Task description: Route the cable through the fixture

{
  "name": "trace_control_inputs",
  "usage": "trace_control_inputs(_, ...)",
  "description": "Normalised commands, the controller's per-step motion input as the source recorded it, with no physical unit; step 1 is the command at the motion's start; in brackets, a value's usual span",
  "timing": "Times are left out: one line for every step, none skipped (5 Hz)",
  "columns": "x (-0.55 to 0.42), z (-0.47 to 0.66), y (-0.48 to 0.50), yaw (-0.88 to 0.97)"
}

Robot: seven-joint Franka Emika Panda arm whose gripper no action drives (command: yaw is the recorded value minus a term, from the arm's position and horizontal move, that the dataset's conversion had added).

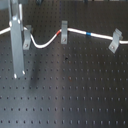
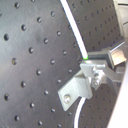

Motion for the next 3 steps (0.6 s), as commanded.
trace_control_inputs(-0.325,0.41,-0.019,-0.07)
trace_control_inputs(-0.359,0.27,-0.132,0.0)
trace_control_inputs(-0.108,0.0,-0.041,0.0)
